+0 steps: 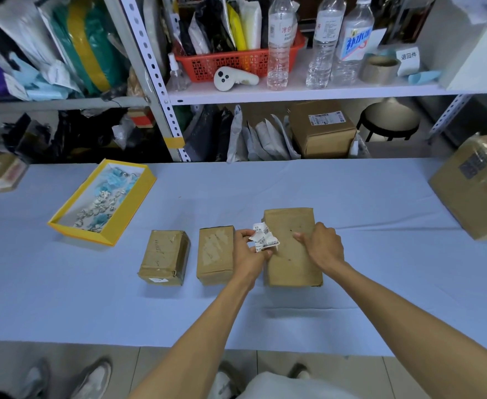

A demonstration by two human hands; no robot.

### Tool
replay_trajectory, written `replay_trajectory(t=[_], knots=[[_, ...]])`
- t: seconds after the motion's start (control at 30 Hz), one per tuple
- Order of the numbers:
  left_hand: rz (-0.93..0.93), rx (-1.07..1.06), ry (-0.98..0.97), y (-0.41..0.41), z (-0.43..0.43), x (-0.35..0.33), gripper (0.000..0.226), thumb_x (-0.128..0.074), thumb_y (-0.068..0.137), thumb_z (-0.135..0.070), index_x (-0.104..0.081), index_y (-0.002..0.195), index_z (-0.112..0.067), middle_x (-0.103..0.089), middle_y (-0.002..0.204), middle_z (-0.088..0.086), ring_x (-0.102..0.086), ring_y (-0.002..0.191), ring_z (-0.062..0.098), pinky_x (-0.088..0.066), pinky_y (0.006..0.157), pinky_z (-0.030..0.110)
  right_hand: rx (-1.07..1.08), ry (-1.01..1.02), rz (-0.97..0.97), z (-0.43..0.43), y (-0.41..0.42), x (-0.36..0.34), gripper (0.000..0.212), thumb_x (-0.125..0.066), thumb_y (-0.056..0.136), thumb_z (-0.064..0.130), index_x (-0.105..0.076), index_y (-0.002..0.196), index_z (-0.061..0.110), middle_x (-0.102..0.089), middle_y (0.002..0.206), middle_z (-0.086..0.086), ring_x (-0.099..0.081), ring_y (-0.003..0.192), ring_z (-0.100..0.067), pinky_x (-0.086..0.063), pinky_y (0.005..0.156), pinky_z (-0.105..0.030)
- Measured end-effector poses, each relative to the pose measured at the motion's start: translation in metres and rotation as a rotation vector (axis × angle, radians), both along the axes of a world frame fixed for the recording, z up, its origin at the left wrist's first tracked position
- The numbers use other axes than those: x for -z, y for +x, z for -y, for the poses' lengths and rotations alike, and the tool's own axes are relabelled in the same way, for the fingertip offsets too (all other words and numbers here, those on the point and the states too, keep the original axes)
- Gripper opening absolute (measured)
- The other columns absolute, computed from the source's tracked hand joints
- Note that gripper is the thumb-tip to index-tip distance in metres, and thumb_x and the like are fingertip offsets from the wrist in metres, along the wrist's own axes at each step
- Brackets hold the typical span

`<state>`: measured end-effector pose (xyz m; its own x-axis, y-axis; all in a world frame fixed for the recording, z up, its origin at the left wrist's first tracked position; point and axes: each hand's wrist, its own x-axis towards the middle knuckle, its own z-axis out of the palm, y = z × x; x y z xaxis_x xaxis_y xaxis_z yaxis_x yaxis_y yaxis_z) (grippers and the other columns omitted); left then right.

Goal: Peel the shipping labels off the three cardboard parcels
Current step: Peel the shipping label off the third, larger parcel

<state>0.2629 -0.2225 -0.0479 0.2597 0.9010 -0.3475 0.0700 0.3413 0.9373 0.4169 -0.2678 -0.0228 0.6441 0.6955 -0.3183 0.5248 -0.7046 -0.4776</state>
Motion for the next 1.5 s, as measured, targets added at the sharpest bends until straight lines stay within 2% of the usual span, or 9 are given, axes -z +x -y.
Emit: replay_trajectory(t=[0.17,0.5,0.7,0.83,0.9,1.0,1.13,1.33,1.5], knots=[[-0.067,-0.013,-0.013,-0.001,-0.005,0.009,0.049,-0.059,0.076,0.021,-0.042,0.105,-0.013,-0.057,0.102,-0.004,-0.064,0.078,0.014,-0.051,0.064,0.022,-0.065,-0.005,-0.013,0.002,0.003,0.009,0.029,-0.047,0.101,0.031,-0.049,0.091,0.003,-0.06,0.108,-0.019,-0.058,0.1,-0.037,-0.043,0.072,-0.036],[-0.22,-0.031,0.014,0.004,-0.013,0.019,0.048,-0.061,0.076,0.015,-0.04,0.109,-0.014,-0.053,0.1,-0.004,-0.061,0.088,0.02,-0.051,0.078,0.033,0.003,-0.022,-0.068,-0.006,0.005,0.025,0.04,-0.052,0.093,0.01,-0.028,0.062,0.014,-0.038,0.063,-0.002,-0.034,0.053,-0.016,-0.027,0.047,-0.028],[-0.265,-0.018,0.123,0.004,-0.015,0.011,0.047,-0.072,0.075,0.002,-0.042,0.107,-0.014,-0.057,0.094,-0.004,-0.061,0.081,0.012,-0.051,0.068,0.022,-0.037,-0.025,-0.072,-0.003,0.008,0.026,0.039,-0.052,0.092,0.014,-0.028,0.061,0.014,-0.038,0.064,-0.001,-0.034,0.053,-0.017,-0.028,0.048,-0.028],[-0.235,0.01,0.216,0.008,-0.021,-0.006,0.04,-0.067,0.078,-0.005,-0.044,0.109,-0.016,-0.058,0.097,-0.005,-0.06,0.081,0.004,-0.051,0.066,0.02,-0.161,-0.146,0.088,-0.007,0.004,0.003,0.02,-0.049,0.09,0.01,-0.04,0.072,0.013,-0.054,0.085,-0.005,-0.051,0.074,-0.024,-0.036,0.061,-0.03],[-0.226,0.03,0.22,0.011,-0.023,-0.012,0.034,-0.062,0.082,-0.007,-0.046,0.111,-0.015,-0.056,0.097,-0.006,-0.059,0.085,0.006,-0.05,0.07,0.023,-0.206,-0.035,0.194,-0.014,0.001,-0.011,0.007,-0.046,0.09,0.006,-0.051,0.094,0.008,-0.057,0.107,-0.011,-0.057,0.09,-0.03,-0.041,0.07,-0.033],[-0.209,0.01,0.234,0.015,-0.026,-0.013,0.02,-0.053,0.089,-0.004,-0.049,0.106,-0.014,-0.057,0.097,-0.006,-0.06,0.09,0.016,-0.049,0.073,0.023,-0.275,0.298,0.183,-0.026,-0.011,-0.026,0.031,-0.049,0.096,0.017,-0.058,0.125,0.011,-0.056,0.119,-0.009,-0.058,0.108,-0.027,-0.044,0.085,-0.035],[-0.104,-0.003,0.207,0.018,-0.027,-0.02,0.021,-0.058,0.084,0.005,-0.054,0.092,-0.014,-0.067,0.089,0.006,-0.064,0.073,0.017,-0.051,0.065,0.021,-0.475,0.297,0.031,-0.033,-0.028,-0.032,0.03,-0.06,0.091,0.023,-0.067,0.12,0.019,-0.063,0.109,-0.005,-0.06,0.102,-0.023,-0.048,0.083,-0.034],[0.099,-0.008,0.083,0.014,-0.025,-0.028,0.032,-0.064,0.08,0.01,-0.055,0.107,-0.004,-0.072,0.094,0.014,-0.069,0.07,0.012,-0.055,0.064,0.021,-0.337,0.394,-0.07,-0.031,-0.031,-0.035,0.032,-0.063,0.083,0.008,-0.071,0.114,0.013,-0.071,0.108,-0.006,-0.064,0.1,-0.023,-0.052,0.086,-0.035],[0.229,0.075,-0.009,0.015,-0.021,-0.036,0.031,-0.066,0.079,0.012,-0.063,0.107,-0.001,-0.071,0.095,0.016,-0.071,0.081,0.018,-0.058,0.071,0.023,-0.348,0.4,-0.078,-0.025,-0.021,-0.041,0.016,-0.069,0.076,0.004,-0.077,0.089,0.009,-0.072,0.078,-0.008,-0.065,0.076,-0.021,-0.055,0.072,-0.039]])
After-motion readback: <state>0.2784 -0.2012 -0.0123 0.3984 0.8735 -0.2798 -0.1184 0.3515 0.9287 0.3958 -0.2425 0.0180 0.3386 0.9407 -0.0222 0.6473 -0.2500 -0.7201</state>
